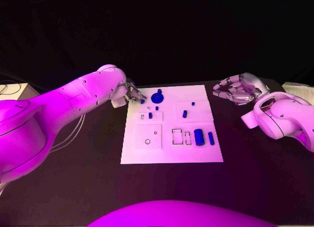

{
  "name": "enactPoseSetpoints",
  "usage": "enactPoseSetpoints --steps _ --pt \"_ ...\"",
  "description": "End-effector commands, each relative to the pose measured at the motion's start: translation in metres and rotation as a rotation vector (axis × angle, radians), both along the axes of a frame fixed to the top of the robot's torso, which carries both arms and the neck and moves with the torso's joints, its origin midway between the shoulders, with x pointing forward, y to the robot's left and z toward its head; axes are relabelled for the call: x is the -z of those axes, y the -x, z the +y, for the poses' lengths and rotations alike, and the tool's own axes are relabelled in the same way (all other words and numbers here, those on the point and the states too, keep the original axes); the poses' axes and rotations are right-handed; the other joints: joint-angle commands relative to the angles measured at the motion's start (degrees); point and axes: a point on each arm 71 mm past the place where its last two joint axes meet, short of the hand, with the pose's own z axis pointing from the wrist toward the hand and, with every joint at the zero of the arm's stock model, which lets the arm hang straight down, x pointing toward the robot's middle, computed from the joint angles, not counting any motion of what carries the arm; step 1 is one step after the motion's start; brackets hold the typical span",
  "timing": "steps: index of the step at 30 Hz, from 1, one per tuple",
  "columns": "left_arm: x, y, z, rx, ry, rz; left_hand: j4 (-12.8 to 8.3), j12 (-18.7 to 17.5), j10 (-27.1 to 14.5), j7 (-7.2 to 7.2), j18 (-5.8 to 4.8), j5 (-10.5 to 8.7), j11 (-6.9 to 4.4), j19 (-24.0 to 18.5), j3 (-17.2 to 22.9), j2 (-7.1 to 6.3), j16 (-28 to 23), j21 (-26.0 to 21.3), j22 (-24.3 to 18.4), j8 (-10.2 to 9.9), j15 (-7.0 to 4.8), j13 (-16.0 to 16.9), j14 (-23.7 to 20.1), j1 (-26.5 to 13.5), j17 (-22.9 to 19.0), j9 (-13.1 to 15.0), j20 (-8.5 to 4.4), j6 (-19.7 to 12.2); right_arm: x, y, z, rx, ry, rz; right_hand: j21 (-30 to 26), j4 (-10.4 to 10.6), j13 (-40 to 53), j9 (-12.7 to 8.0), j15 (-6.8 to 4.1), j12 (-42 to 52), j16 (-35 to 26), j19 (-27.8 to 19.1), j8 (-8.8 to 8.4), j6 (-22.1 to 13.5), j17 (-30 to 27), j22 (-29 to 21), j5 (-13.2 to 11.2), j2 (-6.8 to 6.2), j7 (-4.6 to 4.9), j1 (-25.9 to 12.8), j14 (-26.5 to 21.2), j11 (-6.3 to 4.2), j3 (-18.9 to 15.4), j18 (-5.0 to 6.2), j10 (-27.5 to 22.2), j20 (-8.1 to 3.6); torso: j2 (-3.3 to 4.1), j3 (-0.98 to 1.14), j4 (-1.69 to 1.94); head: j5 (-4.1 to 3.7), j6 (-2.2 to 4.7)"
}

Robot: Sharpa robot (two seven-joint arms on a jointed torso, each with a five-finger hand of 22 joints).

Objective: Assemble the parts on the task board

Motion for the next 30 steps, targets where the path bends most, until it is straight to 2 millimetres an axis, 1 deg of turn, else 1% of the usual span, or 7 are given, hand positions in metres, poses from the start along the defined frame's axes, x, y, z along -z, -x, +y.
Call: enactPoseSetpoints --steps 1,8,13,19,24,26,30 --pt "0.0003 0.0004 -0.0029 0.02 0.015 0.014 0.3 0.3 0.3 -0.01 0.02 -0.25 -0.16 0.4 0.1 -0.9 0.2 0.3 0.1 0.4 -0.02 0.1 4.3 -0.2 10.8 -0.1 0.03 -0.5 -0.0013 0.0002 0.0012 -0.009 0.004 -0.009 -0.2 0.1 15.0 0.0 0.31 0.2 0.2 0.6 -0.19 -0.4 15.1 0.0 0.2 -0.09 0.1 0.4 6.1 0.4 0.2 0.17 5.9 0.3 -0.05 -0.02 0.08 -0.1 -0.1" --pt "0.0011 0.0009 -0.0019 0.02 0.012 0.02 0.3 0.4 0.3 0.04 0.01 -0.24 -0.09 0.4 -0.2 -1.47 0.3 0.4 0.1 0.5 0.04 0.0 4.3 -0.8 10.8 -0.2 0.09 -0.5 -0.0016 0.0002 0.0011 -0.009 0.004 -0.009 -0.2 0.1 15.0 0.0 0.31 0.2 0.2 0.6 -0.19 -0.4 15.1 0.0 0.2 -0.09 0.1 0.4 6.1 0.4 0.2 0.17 5.9 0.3 -0.07 0.01 0.11 -0.09 -0.1" --pt "0.0012 0.0011 -0.0012 0.02 0.011 0.022 0.0 0.3 0.3 -0.06 0.03 -0.13 -0.19 0.4 1.3 -0.77 0.3 0.4 0.2 0.6 0.0 -0.1 4.3 0.4 10.8 -0.5 0.09 -0.7 -0.0017 0.0001 0.0007 -0.008 0.004 -0.009 -0.2 0.1 15.0 0.0 0.31 0.2 0.2 0.6 -0.19 -0.4 15.1 0.0 0.2 -0.09 0.1 0.4 6.1 0.4 0.2 0.17 5.9 0.3 -0.04 -0.01 0.09 -0.1 -0.13" --pt "0.0013 0.0013 -0.001 0.021 0.013 0.024 -1.1 0.2 0.1 0.01 0.03 -0.11 -0.2 0.4 8.5 0.37 0.4 0.4 0.3 0.9 -0.02 -0.4 4.3 3.5 10.8 -1.4 0.06 -1.3 -0.0018 0.0 0.0006 -0.008 0.004 -0.01 -0.2 0.1 15.0 0.0 0.31 0.2 0.2 0.6 -0.19 -0.4 15.1 0.0 0.2 -0.09 0.1 0.4 6.1 0.4 0.2 0.17 5.9 0.3 -0.03 -0.02 0.12 -0.07 -0.09" --pt "0.0014 0.0017 -0.0007 0.022 0.018 0.027 -4.4 0.1 -0.1 0.34 0.04 0.0 0.03 0.3 17.5 -0.03 0.3 0.4 0.3 1.8 0.15 -0.7 4.2 3.9 10.7 -1.6 0.19 -2.1 -0.0018 -0.0002 0.0005 -0.008 0.005 -0.009 -0.2 0.1 15.0 0.0 0.31 0.2 0.2 0.6 -0.19 -0.4 15.1 0.0 0.2 -0.09 0.1 0.4 6.1 0.4 0.2 0.17 5.9 0.3 -0.04 -0.05 0.13 -0.05 -0.11" --pt "0.0014 0.0019 -0.0003 0.023 0.02 0.029 -6.9 0.0 -0.2 0.68 0.06 0.39 0.19 0.2 22.0 -0.26 0.3 0.4 0.3 2.3 0.31 -0.9 4.2 3.3 10.6 -1.6 0.3 -2.6 -0.0018 -0.0002 0.0004 -0.007 0.005 -0.009 -0.2 0.1 15.0 0.0 0.31 0.2 0.2 0.6 -0.19 -0.4 15.1 0.0 0.2 -0.09 0.1 0.4 6.1 0.4 0.2 0.17 5.9 0.3 -0.04 -0.05 0.12 0.0 -0.18" --pt "0.0014 0.0024 0.0007 0.023 0.026 0.032 -9.6 -0.2 -0.3 0.87 0.07 1.82 0.4 0.2 26.1 -0.13 0.3 0.4 0.3 2.7 0.44 -1.2 4.1 2.3 10.5 -1.5 0.45 -2.9 -0.0017 -0.0004 0.0001 -0.007 0.005 -0.009 -0.2 0.1 15.0 0.0 0.31 0.2 0.2 0.6 -0.19 -0.4 15.1 0.0 0.2 -0.09 0.1 0.4 6.1 0.4 0.2 0.17 5.9 0.3 -0.03 -0.06 0.13 -0.01 -0.15"
